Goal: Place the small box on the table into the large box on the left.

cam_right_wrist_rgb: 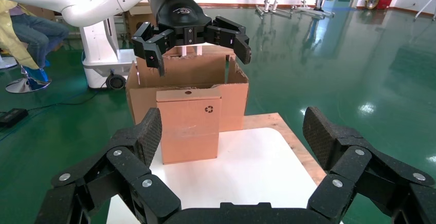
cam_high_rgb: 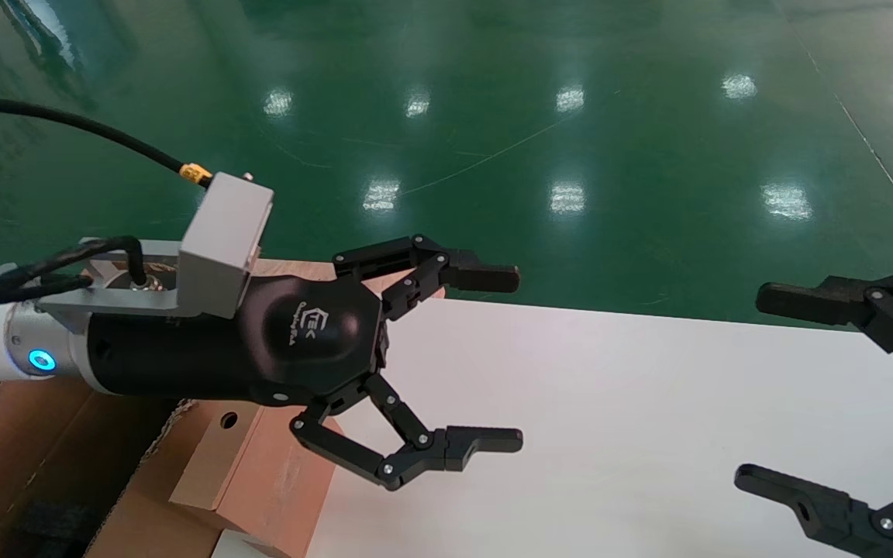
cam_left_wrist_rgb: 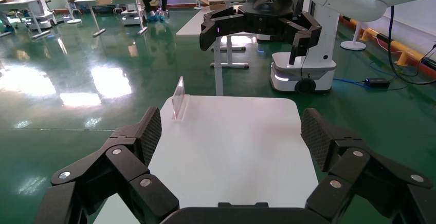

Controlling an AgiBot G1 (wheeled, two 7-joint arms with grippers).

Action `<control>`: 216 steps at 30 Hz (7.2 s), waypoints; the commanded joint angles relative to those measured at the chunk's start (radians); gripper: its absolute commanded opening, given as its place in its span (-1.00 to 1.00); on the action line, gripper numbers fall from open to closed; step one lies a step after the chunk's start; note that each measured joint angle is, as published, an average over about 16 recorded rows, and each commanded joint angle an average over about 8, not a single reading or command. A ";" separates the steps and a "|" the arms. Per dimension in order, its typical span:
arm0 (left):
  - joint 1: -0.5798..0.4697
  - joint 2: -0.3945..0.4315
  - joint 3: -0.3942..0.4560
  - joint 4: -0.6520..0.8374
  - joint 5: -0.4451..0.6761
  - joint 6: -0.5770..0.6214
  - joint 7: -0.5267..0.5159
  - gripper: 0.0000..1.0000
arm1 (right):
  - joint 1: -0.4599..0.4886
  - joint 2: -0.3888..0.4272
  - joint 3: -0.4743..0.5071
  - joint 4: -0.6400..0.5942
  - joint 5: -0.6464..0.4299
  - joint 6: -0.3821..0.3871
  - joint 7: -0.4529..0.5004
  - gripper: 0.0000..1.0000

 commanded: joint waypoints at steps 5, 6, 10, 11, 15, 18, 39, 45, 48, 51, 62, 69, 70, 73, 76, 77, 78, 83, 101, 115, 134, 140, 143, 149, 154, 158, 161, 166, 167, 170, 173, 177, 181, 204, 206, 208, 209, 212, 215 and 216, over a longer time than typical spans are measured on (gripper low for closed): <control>0.000 0.000 0.000 0.000 0.000 0.000 0.000 1.00 | 0.000 0.000 0.000 0.000 0.000 0.000 0.000 1.00; 0.000 0.000 0.000 0.000 0.000 0.000 0.000 1.00 | 0.000 0.000 0.000 0.000 0.000 0.000 0.000 1.00; 0.000 0.000 0.000 0.000 0.000 0.000 0.000 1.00 | 0.000 0.000 0.000 0.000 0.000 0.000 0.000 1.00; 0.000 0.000 0.000 0.000 0.000 0.000 0.000 1.00 | 0.000 0.000 0.000 0.000 0.000 0.000 0.000 1.00; 0.000 0.000 0.000 0.000 0.000 0.000 0.000 1.00 | 0.000 0.000 0.000 0.000 0.000 0.000 0.000 0.32; 0.000 0.000 0.000 0.000 0.000 0.000 0.000 1.00 | 0.000 0.000 0.000 0.000 0.000 0.000 0.000 -0.43; -0.087 -0.270 0.063 -0.071 0.347 -0.129 -0.311 1.00 | 0.000 0.000 -0.001 -0.001 0.000 0.000 -0.001 -1.00; -0.133 -0.312 0.101 -0.076 0.457 -0.088 -0.407 1.00 | 0.001 0.000 -0.001 -0.001 0.001 0.000 -0.001 -1.00; -0.159 -0.322 0.115 -0.077 0.503 -0.060 -0.440 1.00 | 0.001 0.000 -0.001 -0.001 0.001 0.000 -0.001 -1.00; -0.190 -0.332 0.123 -0.079 0.543 -0.036 -0.462 1.00 | 0.000 0.000 -0.001 -0.001 0.001 0.000 -0.001 -1.00; -0.219 -0.317 0.137 -0.060 0.581 -0.017 -0.482 1.00 | 0.000 0.000 -0.001 -0.001 0.001 0.000 -0.001 -1.00; -0.314 -0.220 0.221 -0.055 0.779 0.031 -0.647 1.00 | 0.001 0.000 -0.002 -0.002 0.001 0.000 -0.001 -1.00; -0.330 -0.205 0.235 -0.054 0.809 0.039 -0.675 1.00 | 0.001 0.001 -0.002 -0.002 0.001 0.000 -0.001 -1.00; -0.374 -0.169 0.273 -0.051 0.877 0.059 -0.746 1.00 | 0.001 0.001 -0.002 -0.002 0.001 0.000 -0.001 -1.00; -0.410 -0.149 0.299 -0.051 0.907 0.065 -0.794 1.00 | 0.001 0.001 -0.002 -0.002 0.001 0.000 -0.001 -1.00; -0.421 -0.145 0.306 -0.052 0.911 0.065 -0.803 1.00 | 0.001 0.001 -0.002 -0.002 0.002 0.001 -0.002 -1.00; -0.430 -0.142 0.312 -0.053 0.913 0.064 -0.811 1.00 | 0.001 0.001 -0.002 -0.002 0.002 0.001 -0.002 -1.00; -0.475 -0.132 0.351 -0.059 0.935 0.069 -0.842 1.00 | 0.001 0.001 -0.002 -0.002 0.002 0.001 -0.002 -1.00; -0.686 -0.119 0.676 -0.063 0.965 0.092 -1.065 1.00 | 0.001 0.001 -0.003 -0.002 0.002 0.001 -0.002 -1.00; -0.806 -0.158 0.931 -0.059 0.833 0.087 -1.167 1.00 | 0.001 0.001 -0.004 -0.002 0.003 0.001 -0.002 -1.00; -0.893 -0.144 1.096 -0.061 0.749 0.067 -1.191 1.00 | 0.001 0.002 -0.005 -0.002 0.003 0.002 -0.003 -1.00; -0.910 -0.147 1.130 -0.062 0.748 0.059 -1.196 1.00 | 0.001 0.002 -0.005 -0.002 0.003 0.002 -0.003 -1.00; -0.915 -0.149 1.143 -0.062 0.748 0.054 -1.198 1.00 | 0.001 0.002 -0.005 -0.002 0.003 0.002 -0.003 -1.00; -0.924 -0.155 1.162 -0.062 0.753 0.045 -1.194 1.00 | 0.001 0.002 -0.005 -0.002 0.004 0.002 -0.003 -0.58; -0.929 -0.159 1.169 -0.063 0.754 0.039 -1.191 1.00 | 0.001 0.002 -0.005 -0.002 0.004 0.002 -0.003 0.67; -0.930 -0.159 1.171 -0.063 0.754 0.038 -1.190 0.59 | 0.001 0.002 -0.005 -0.002 0.004 0.002 -0.003 1.00; -0.930 -0.159 1.170 -0.063 0.754 0.038 -1.190 -0.16 | 0.001 0.002 -0.005 -0.002 0.004 0.002 -0.003 1.00; -0.928 -0.159 1.168 -0.063 0.754 0.039 -1.190 -1.00 | 0.001 0.002 -0.005 -0.002 0.004 0.002 -0.003 1.00; -0.928 -0.159 1.167 -0.063 0.754 0.039 -1.190 -1.00 | 0.001 0.002 -0.005 -0.002 0.004 0.002 -0.003 1.00; -0.928 -0.159 1.166 -0.063 0.755 0.040 -1.190 -1.00 | 0.001 0.002 -0.005 -0.002 0.004 0.002 -0.003 1.00; -0.927 -0.159 1.166 -0.062 0.755 0.040 -1.191 -1.00 | 0.001 0.002 -0.005 -0.002 0.004 0.002 -0.003 1.00; -0.927 -0.159 1.165 -0.062 0.755 0.041 -1.191 -1.00 | 0.001 0.002 -0.005 -0.002 0.004 0.002 -0.003 1.00; -0.927 -0.158 1.164 -0.062 0.755 0.041 -1.191 -1.00 | 0.001 0.002 -0.005 -0.002 0.004 0.002 -0.003 1.00; -1.012 -0.124 1.119 -0.015 0.766 -0.003 -1.123 -1.00 | 0.002 0.002 -0.006 -0.002 0.004 0.002 -0.003 1.00; -1.042 -0.110 1.103 0.004 0.774 -0.015 -1.104 -1.00 | 0.002 0.002 -0.006 -0.002 0.004 0.002 -0.004 1.00; -1.080 -0.094 1.085 0.029 0.791 -0.024 -1.079 -1.00 | 0.002 0.002 -0.006 -0.002 0.004 0.002 -0.004 1.00; -1.101 -0.088 1.077 0.042 0.803 -0.026 -1.066 -1.00 | 0.002 0.002 -0.006 -0.002 0.004 0.002 -0.004 1.00; -1.174 -0.073 1.057 0.081 0.854 -0.021 -1.020 -1.00 | 0.002 0.002 -0.006 -0.002 0.004 0.002 -0.004 1.00; -1.257 -0.072 1.043 0.116 0.921 0.000 -0.970 -1.00 | 0.002 0.002 -0.006 -0.002 0.004 0.002 -0.004 1.00; -1.284 -0.074 1.040 0.126 0.946 0.009 -0.955 -1.00 | 0.002 0.002 -0.006 -0.002 0.004 0.002 -0.004 1.00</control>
